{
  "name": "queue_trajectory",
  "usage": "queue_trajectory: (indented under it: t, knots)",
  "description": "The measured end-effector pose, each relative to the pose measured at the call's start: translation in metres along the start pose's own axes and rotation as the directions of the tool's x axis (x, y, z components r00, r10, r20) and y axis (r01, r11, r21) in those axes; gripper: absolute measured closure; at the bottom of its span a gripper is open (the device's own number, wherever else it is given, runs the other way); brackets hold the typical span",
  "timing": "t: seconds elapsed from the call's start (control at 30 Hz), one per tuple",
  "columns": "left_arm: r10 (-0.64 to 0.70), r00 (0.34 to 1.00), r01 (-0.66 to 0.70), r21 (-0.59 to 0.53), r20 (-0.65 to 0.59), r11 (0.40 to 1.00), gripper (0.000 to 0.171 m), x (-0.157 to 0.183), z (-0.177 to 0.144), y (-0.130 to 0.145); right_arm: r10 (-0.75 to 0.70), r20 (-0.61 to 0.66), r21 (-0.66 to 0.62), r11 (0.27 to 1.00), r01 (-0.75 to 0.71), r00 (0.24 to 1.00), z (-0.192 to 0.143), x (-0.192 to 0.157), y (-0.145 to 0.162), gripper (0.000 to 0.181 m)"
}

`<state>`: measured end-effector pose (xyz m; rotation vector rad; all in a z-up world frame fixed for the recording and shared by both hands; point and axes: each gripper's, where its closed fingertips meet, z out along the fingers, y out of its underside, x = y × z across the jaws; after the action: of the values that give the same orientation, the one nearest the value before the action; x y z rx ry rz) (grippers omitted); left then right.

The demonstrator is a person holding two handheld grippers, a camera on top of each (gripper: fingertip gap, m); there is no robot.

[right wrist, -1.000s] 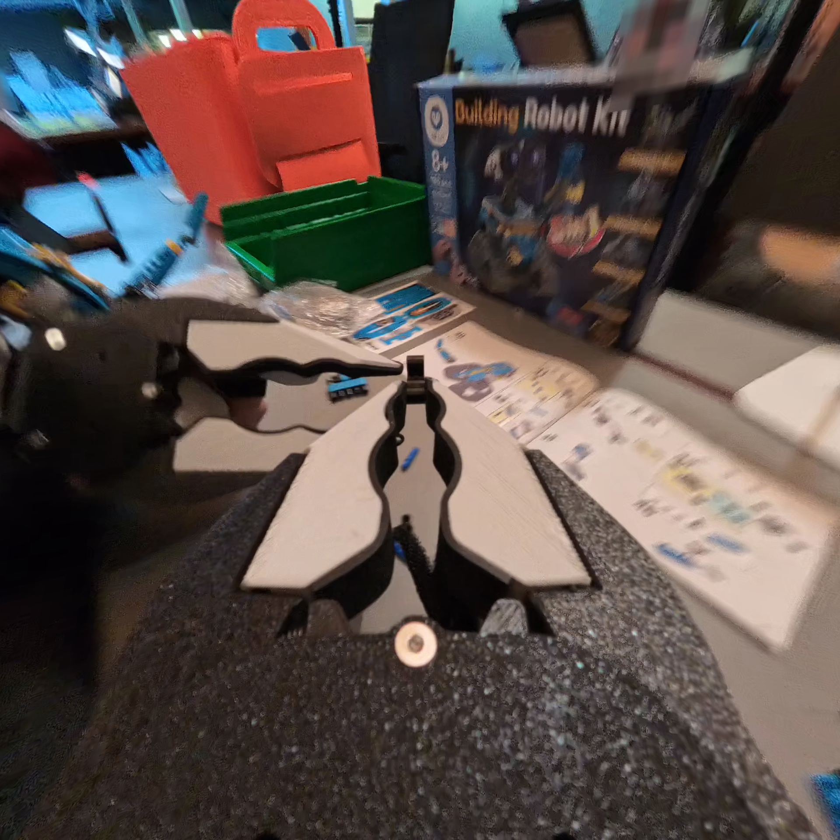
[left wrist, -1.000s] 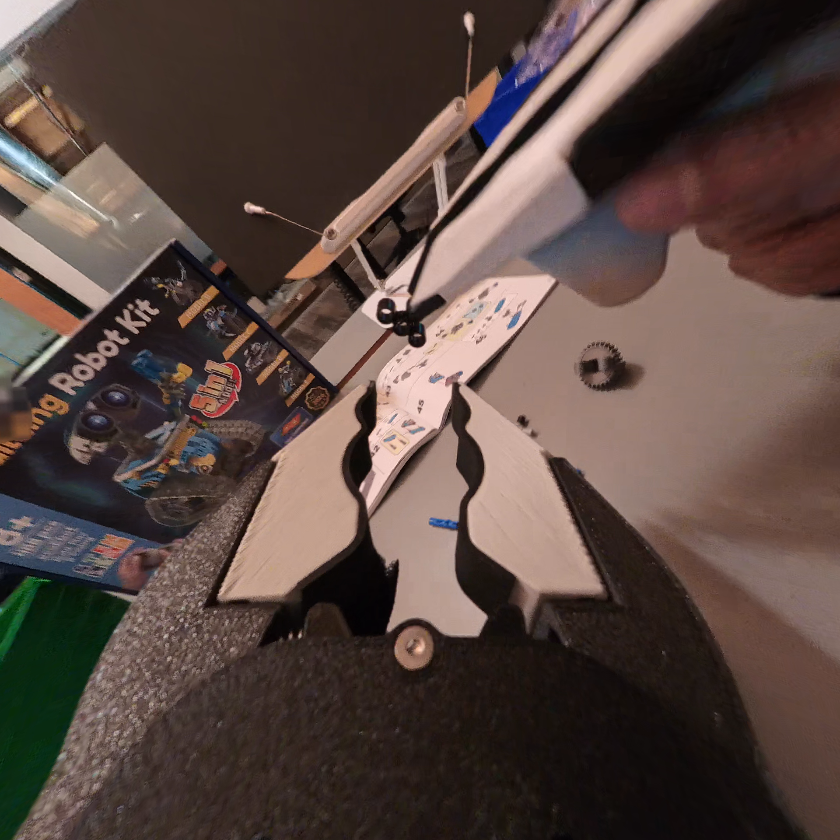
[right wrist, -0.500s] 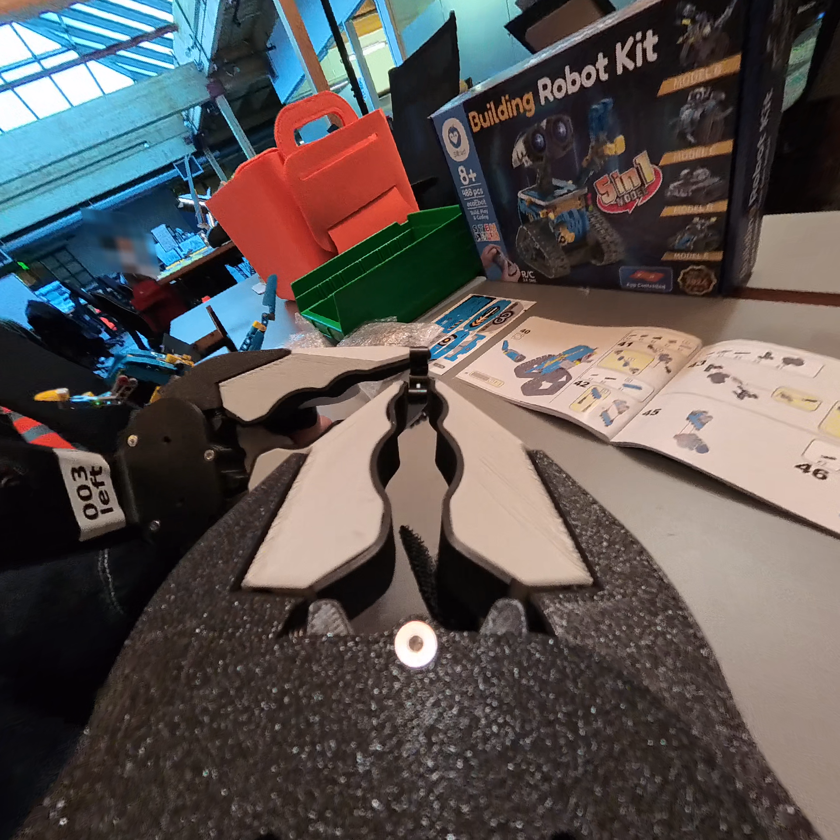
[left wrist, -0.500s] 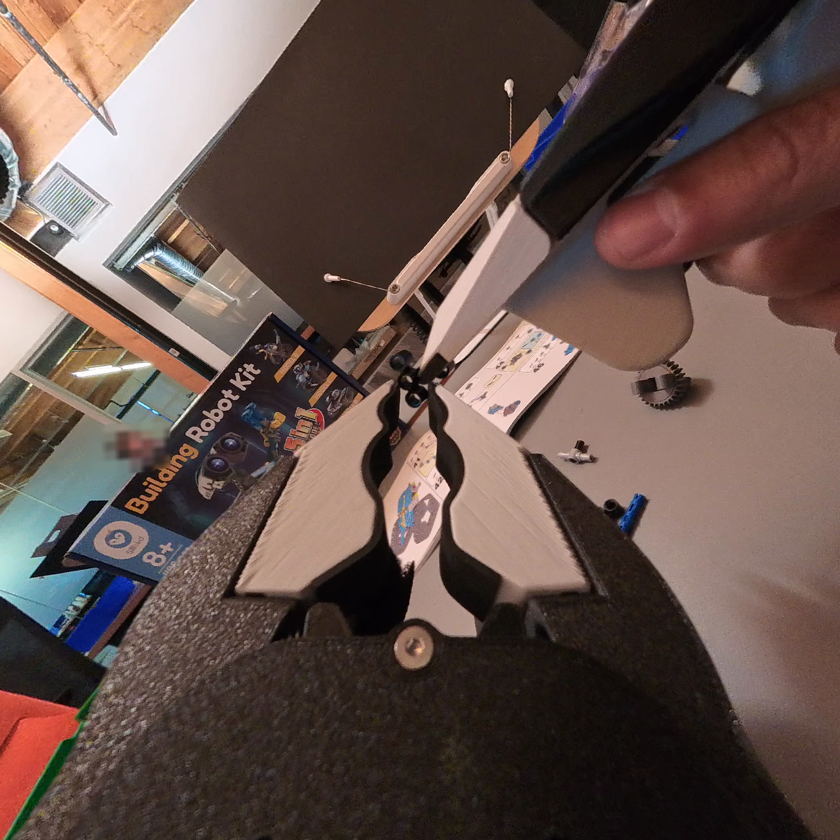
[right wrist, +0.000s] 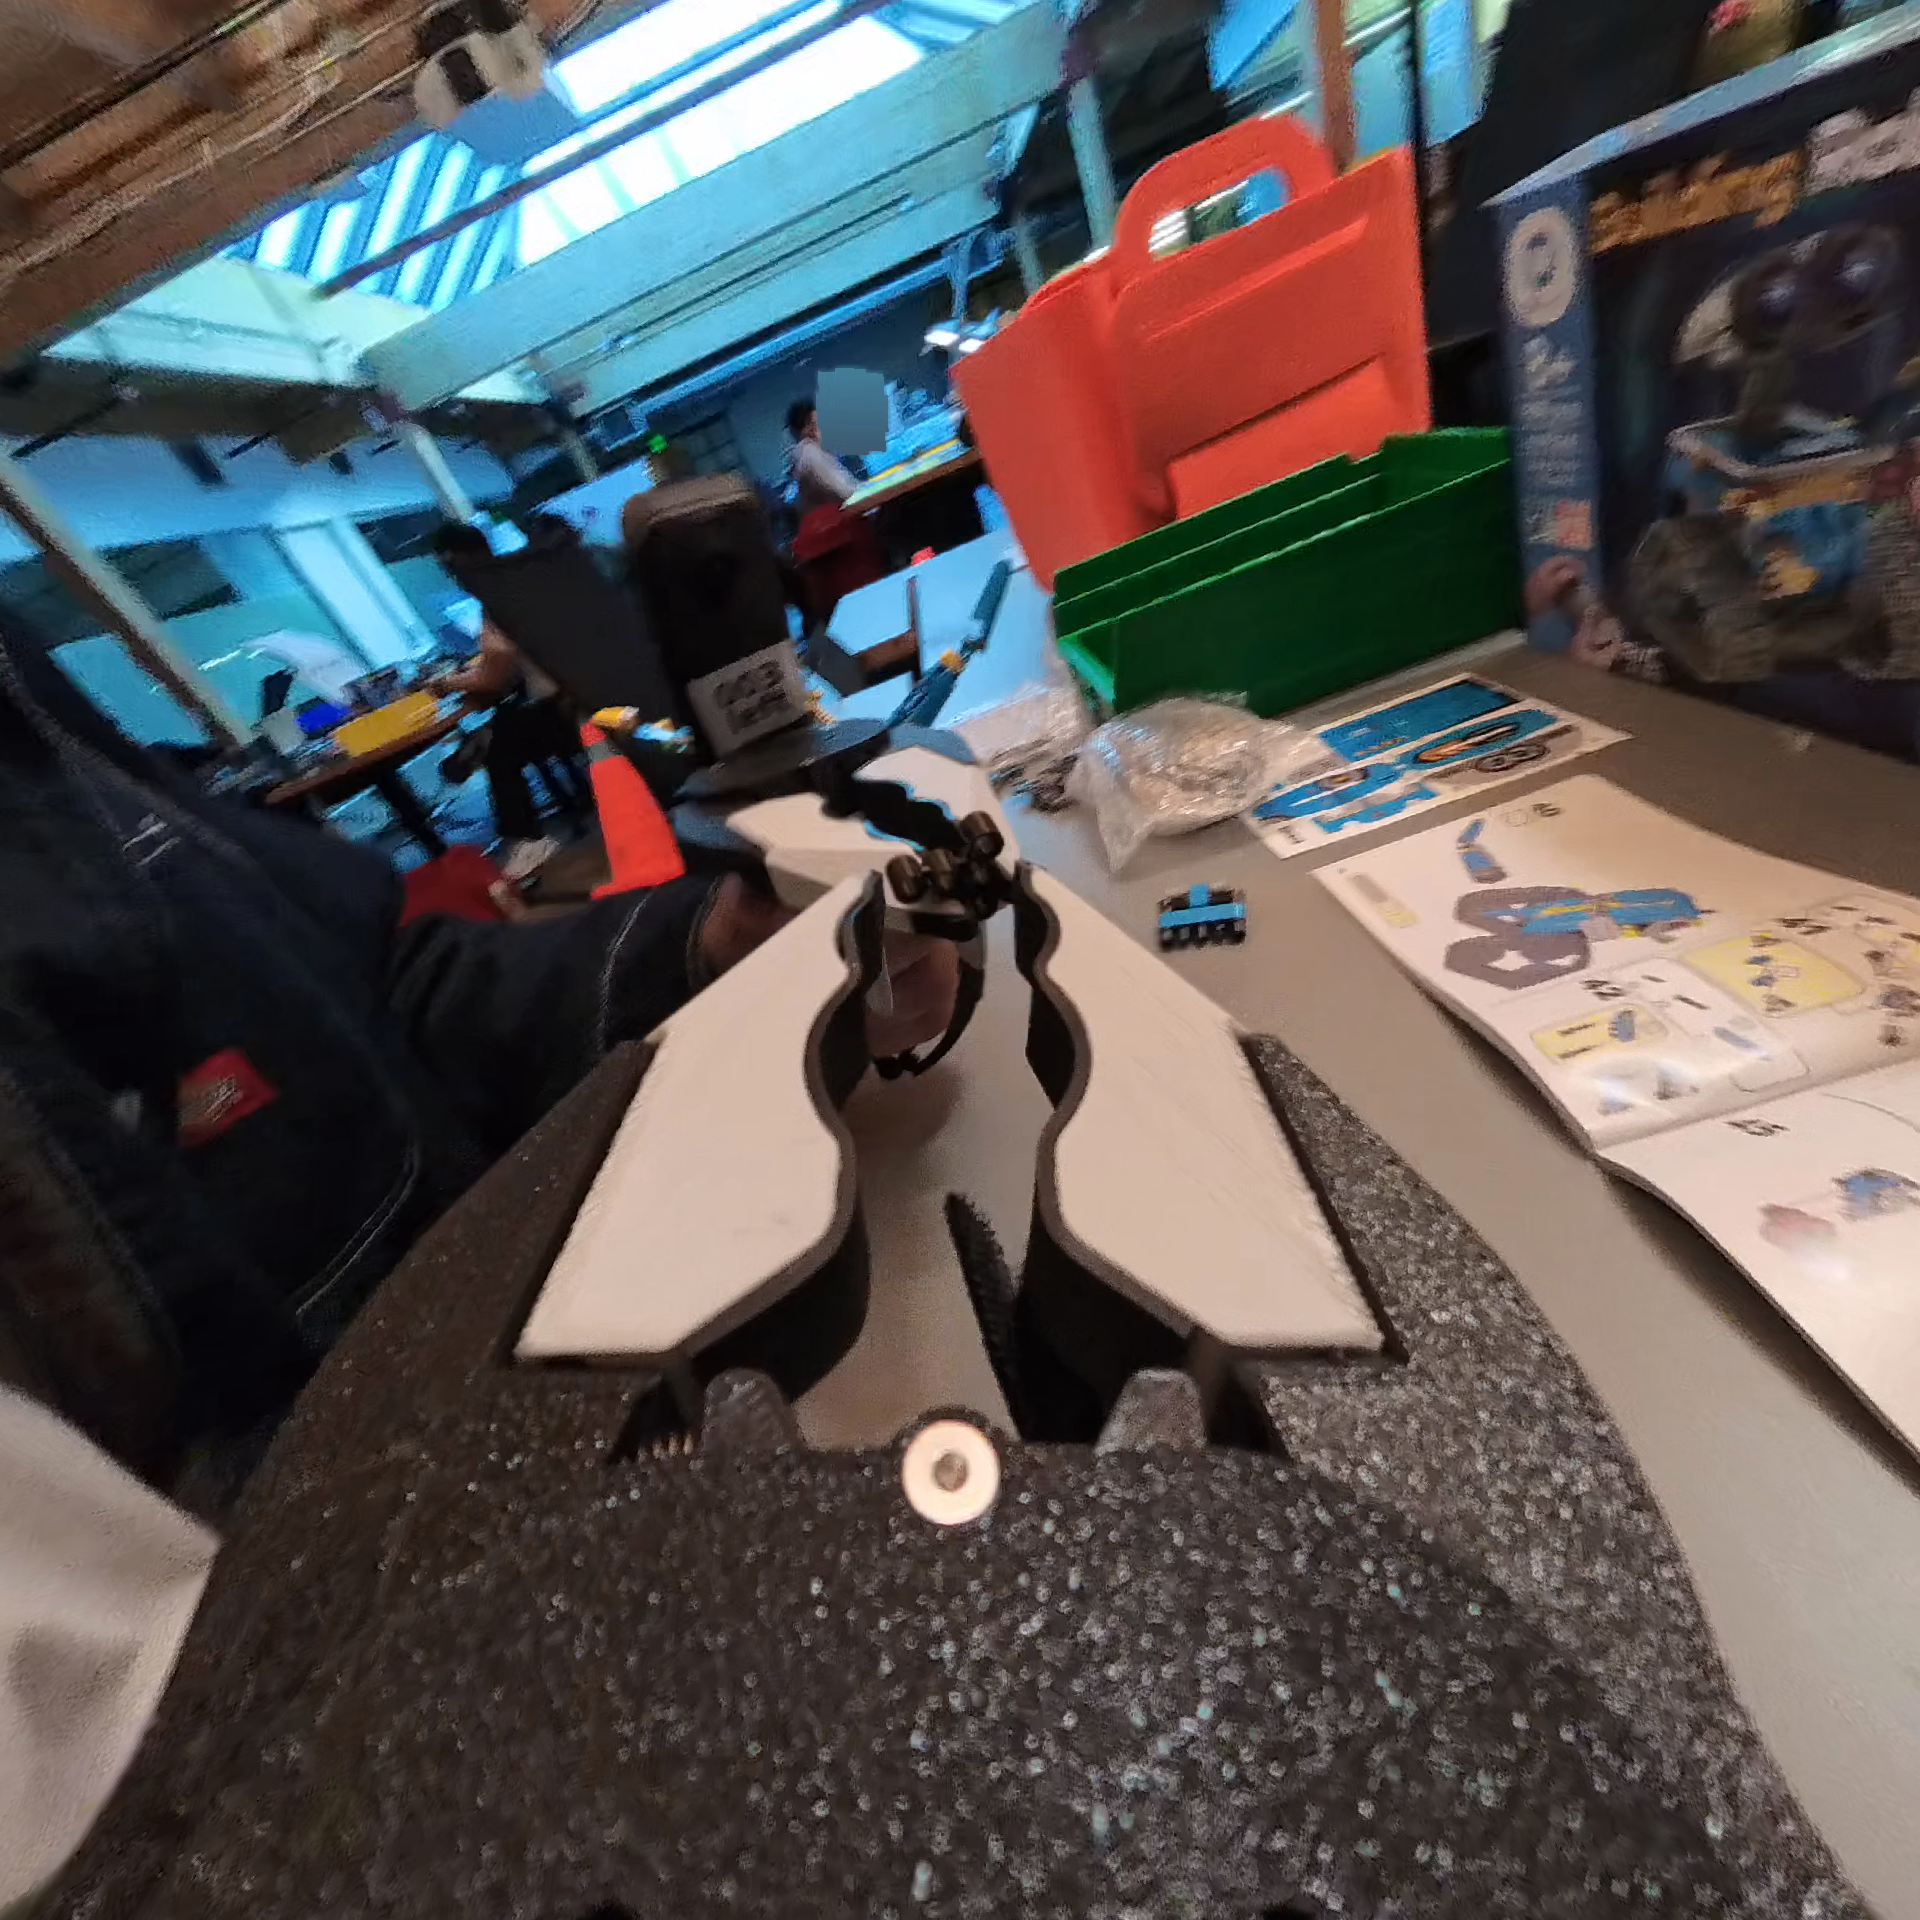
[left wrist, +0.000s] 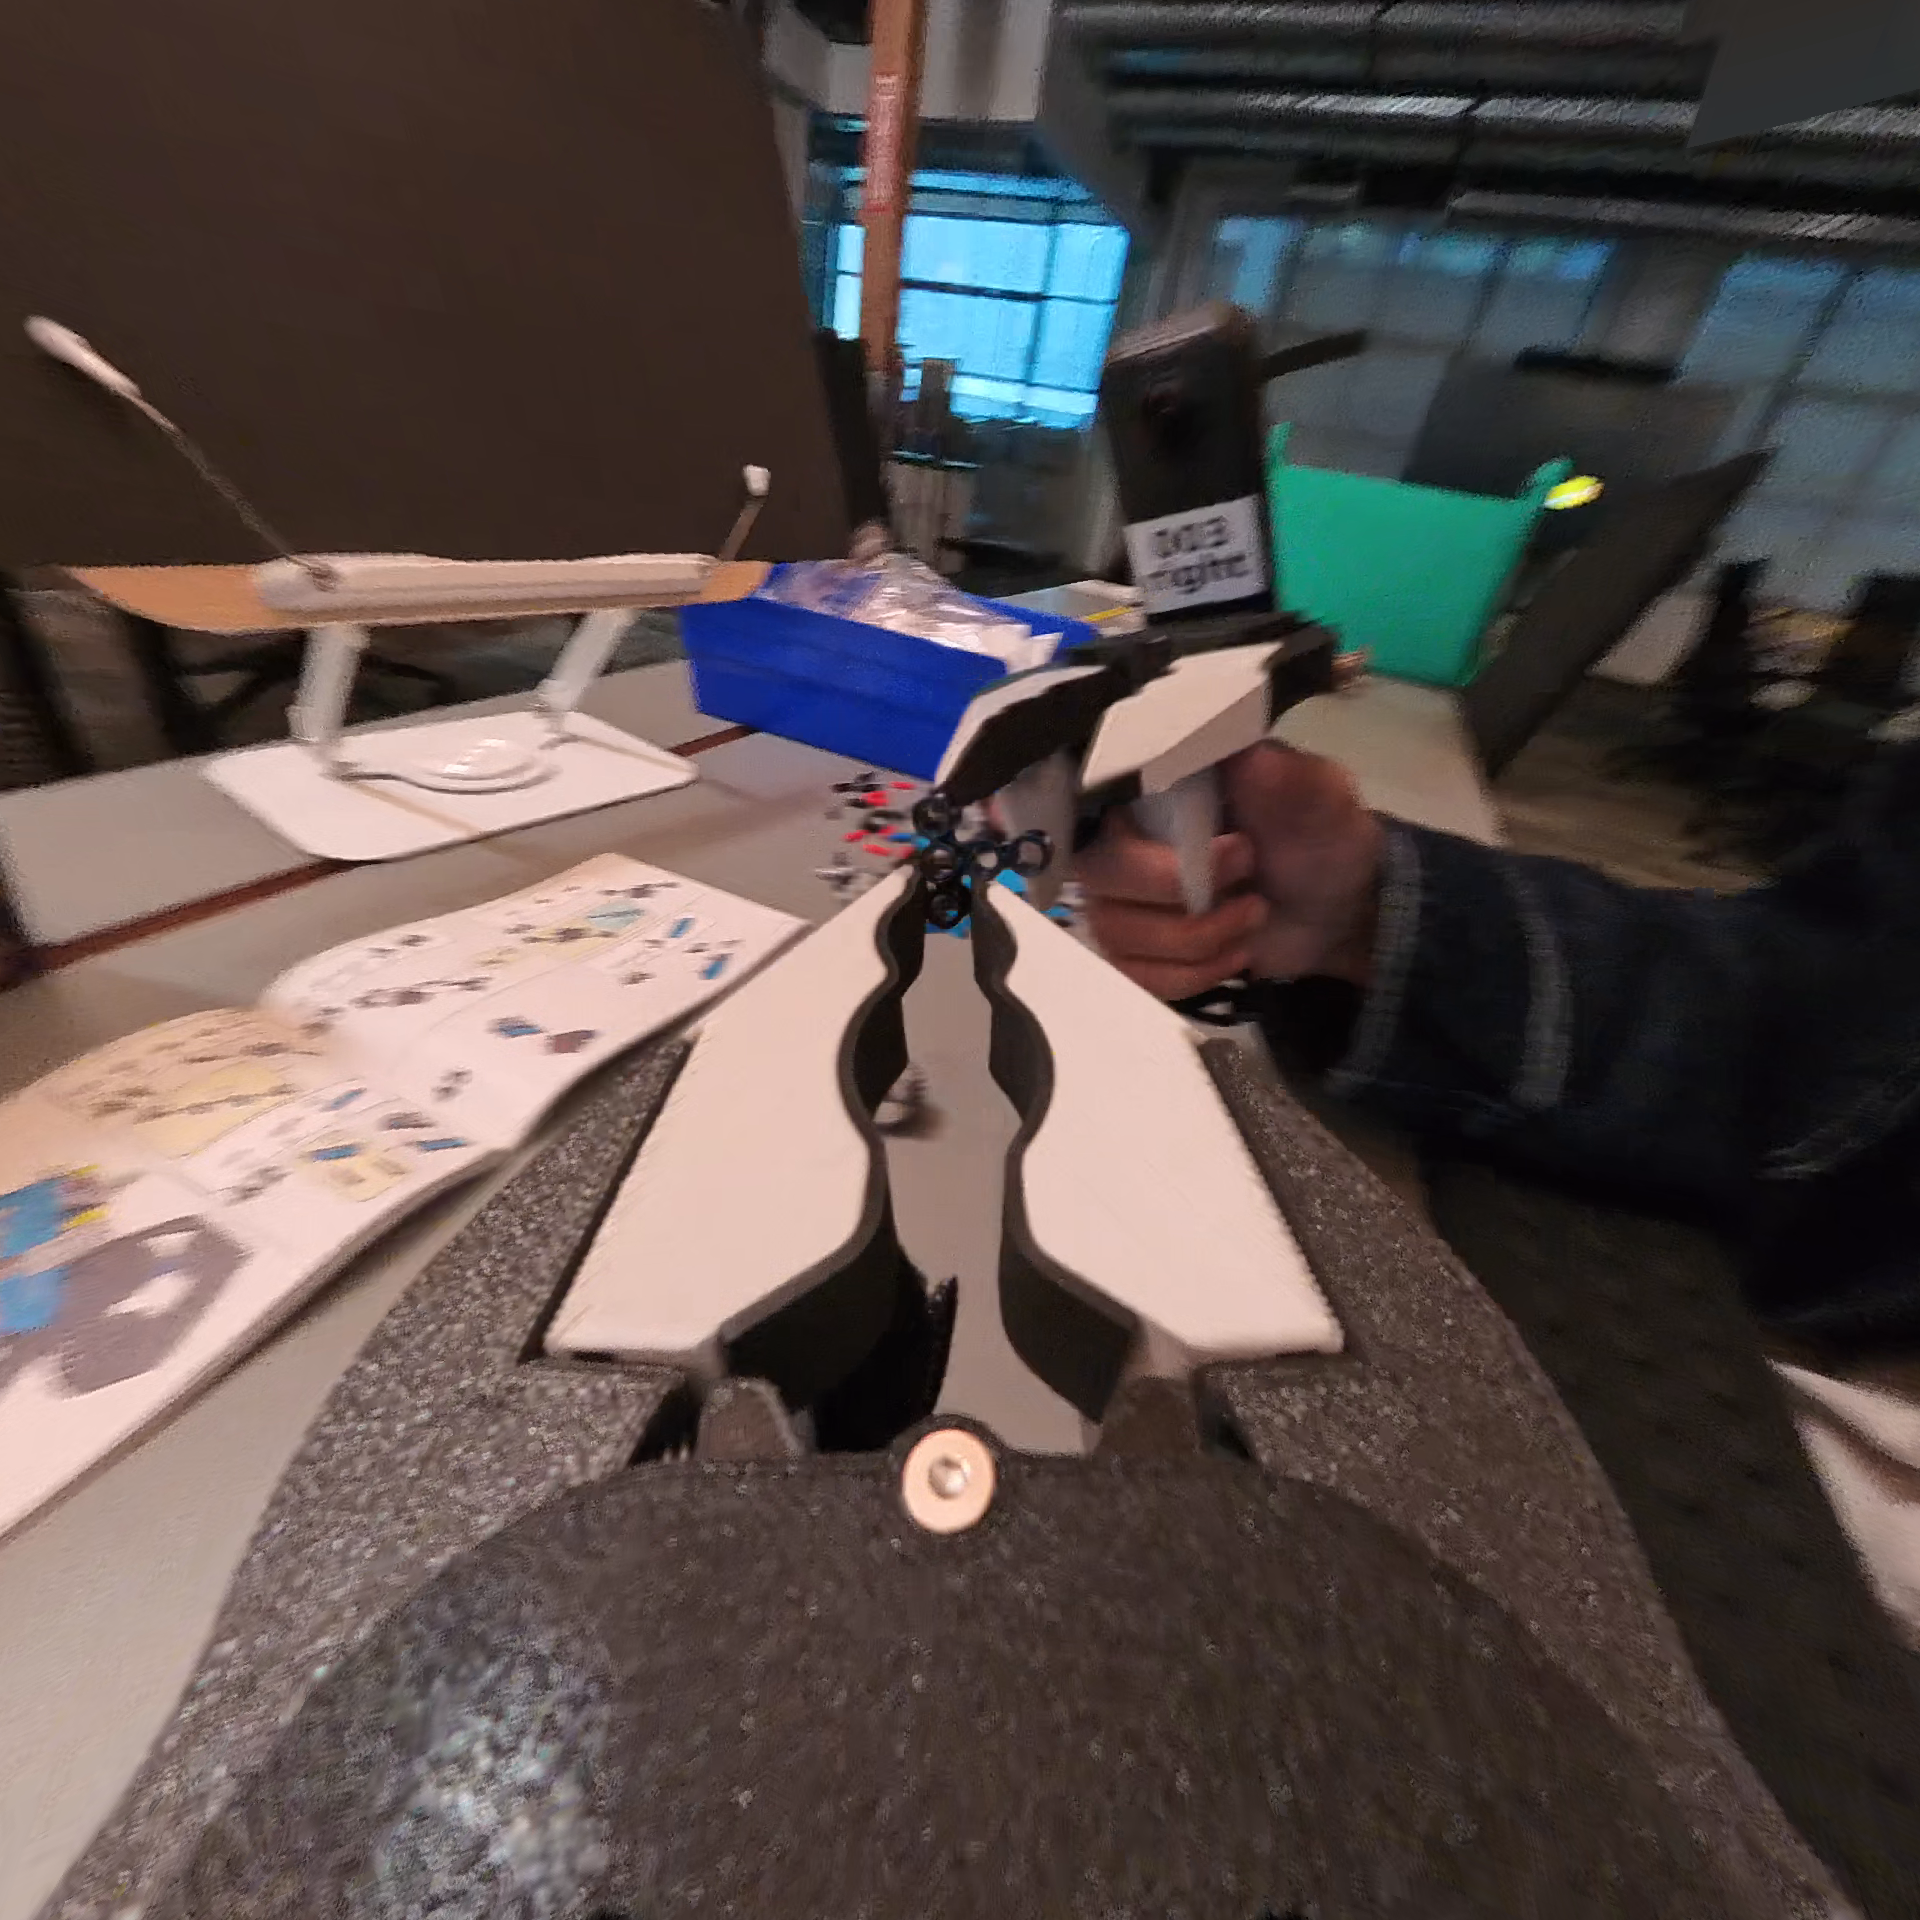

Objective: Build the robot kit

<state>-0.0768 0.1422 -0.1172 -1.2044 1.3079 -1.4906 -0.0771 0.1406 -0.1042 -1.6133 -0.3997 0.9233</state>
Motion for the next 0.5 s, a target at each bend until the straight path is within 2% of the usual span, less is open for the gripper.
queue_trajectory:
  t: [0.07, 0.13, 0.17, 0.3, 0.4, 0.5]
  knots:
    - [-0.087, 0.990, 0.085, -0.018, -0.115, 0.996, 0.164, 0.015, 0.002, 0.003, 0.035, 0.053, -0.009, 0.999, -0.035, 0.998, 0.002, -0.002, 0.004, 0.157]
    - [-0.121, 0.977, 0.120, -0.017, -0.176, 0.993, 0.164, 0.025, 0.003, 0.002, 0.099, 0.171, 0.005, 0.995, -0.101, 0.980, 0.003, -0.014, 0.002, 0.163]
    - [-0.129, 0.972, 0.129, -0.016, -0.197, 0.992, 0.164, 0.028, 0.002, 0.001, 0.111, 0.191, 0.013, 0.993, -0.115, 0.975, 0.003, -0.016, 0.001, 0.167]
    - [-0.139, 0.969, 0.137, -0.023, -0.204, 0.990, 0.164, 0.030, 0.003, 0.001, 0.100, 0.179, -0.005, 0.995, -0.101, 0.979, 0.003, -0.016, 0.005, 0.174]
    - [-0.087, 0.990, 0.083, -0.040, -0.109, 0.996, 0.163, 0.018, 0.006, 0.007, 0.120, 0.098, -0.016, 0.993, -0.120, 0.988, 0.005, -0.003, 0.008, 0.174]
    - [0.131, 0.982, -0.120, -0.086, 0.134, 0.989, 0.153, -0.011, 0.008, 0.014, 0.264, -0.080, 0.094, 0.962, -0.256, 0.961, 0.006, 0.034, 0.006, 0.174]
